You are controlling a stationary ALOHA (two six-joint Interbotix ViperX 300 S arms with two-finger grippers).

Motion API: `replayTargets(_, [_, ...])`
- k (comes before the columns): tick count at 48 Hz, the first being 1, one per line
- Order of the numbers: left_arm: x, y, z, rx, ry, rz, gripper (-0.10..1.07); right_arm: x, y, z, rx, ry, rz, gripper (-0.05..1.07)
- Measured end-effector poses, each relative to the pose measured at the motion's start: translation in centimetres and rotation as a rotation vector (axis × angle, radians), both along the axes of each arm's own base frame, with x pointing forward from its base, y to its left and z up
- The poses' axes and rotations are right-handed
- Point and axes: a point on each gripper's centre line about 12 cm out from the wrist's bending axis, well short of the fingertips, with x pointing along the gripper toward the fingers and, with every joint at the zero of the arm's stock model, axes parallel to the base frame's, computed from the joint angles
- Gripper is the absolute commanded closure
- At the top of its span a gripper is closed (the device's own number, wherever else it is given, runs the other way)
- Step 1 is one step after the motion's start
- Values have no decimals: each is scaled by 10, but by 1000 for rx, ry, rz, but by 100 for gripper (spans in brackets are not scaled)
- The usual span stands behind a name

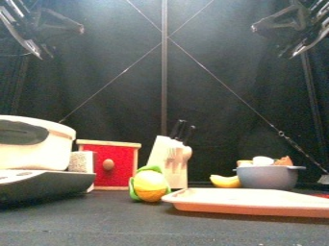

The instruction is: Grab starfruit

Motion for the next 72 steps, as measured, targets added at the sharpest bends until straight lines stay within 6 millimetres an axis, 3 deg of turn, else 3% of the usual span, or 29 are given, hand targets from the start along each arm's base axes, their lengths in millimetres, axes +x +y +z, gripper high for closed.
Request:
replayTargets(5, [2, -2, -9, -12, 46, -10, 102, 4, 1, -4, -12, 21, 5, 99])
replayTargets(11, [10, -6, -29, -45, 162, -23, 101, 17, 2, -16, -34, 101, 16, 99])
replayTargets(23, [12, -20, -52, -78, 349, -81, 98, 49, 3, -30, -57, 259, 24, 99])
replayTargets(32, [11, -36, -49, -178, 466, -141, 80, 54, 2, -33, -42, 279, 19, 99])
replayTargets(43, [16, -55, -22, -394, 648, -216, 49, 52, 3, -30, -16, 270, 16, 99])
replayTargets(54, [30, -72, -15, -498, 804, -264, 24, 52, 3, -30, 7, 275, 12, 99])
replayTargets(61, [35, -84, -14, -629, 856, -262, 24, 52, 4, -32, 15, 290, 15, 99])
replayTargets(72, [34, -93, -31, -792, 1028, -153, 24, 51, 7, -34, 24, 312, 25, 99])
